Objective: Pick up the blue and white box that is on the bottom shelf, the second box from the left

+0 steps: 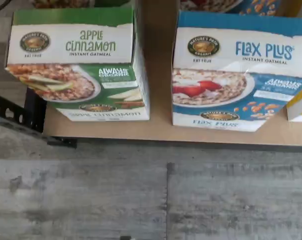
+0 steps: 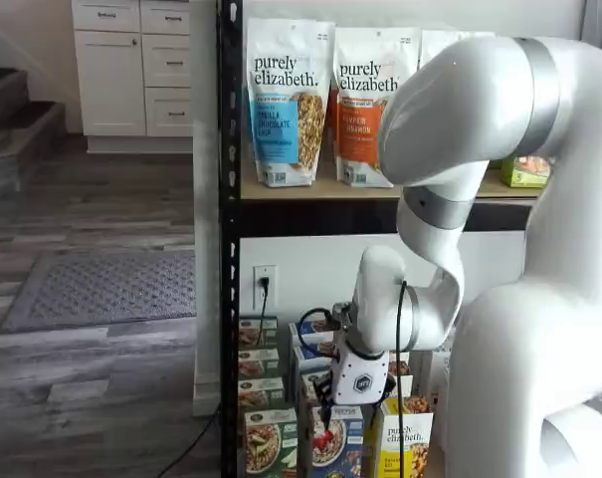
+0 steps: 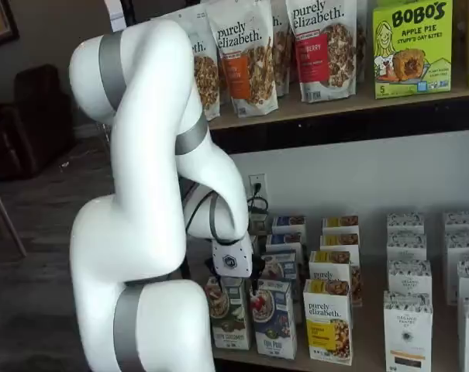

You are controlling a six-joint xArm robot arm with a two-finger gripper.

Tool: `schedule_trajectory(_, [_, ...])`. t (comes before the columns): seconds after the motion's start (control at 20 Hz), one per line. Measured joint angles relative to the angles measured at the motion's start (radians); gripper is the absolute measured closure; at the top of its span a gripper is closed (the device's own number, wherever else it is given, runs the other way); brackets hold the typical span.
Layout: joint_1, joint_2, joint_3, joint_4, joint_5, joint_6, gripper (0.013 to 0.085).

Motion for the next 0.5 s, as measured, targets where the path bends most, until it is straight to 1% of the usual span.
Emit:
schedule_trajectory(0.1, [-0.004,0.030,-0.021,0.004,-0.005,-0.007,0.0130])
schedule_trajectory(0.3, [-0.011,0.077,-0.056,-0.016,-0.006,0.005,0.0130])
schedule_trajectory(0.45, [-0.012,0.104,-0.072,-0.005,-0.018,-0.007,0.0130])
schedule_trajectory(0.5, [-0.014,0.113,-0.078,-0.016,-0.023,0.001,0.0130])
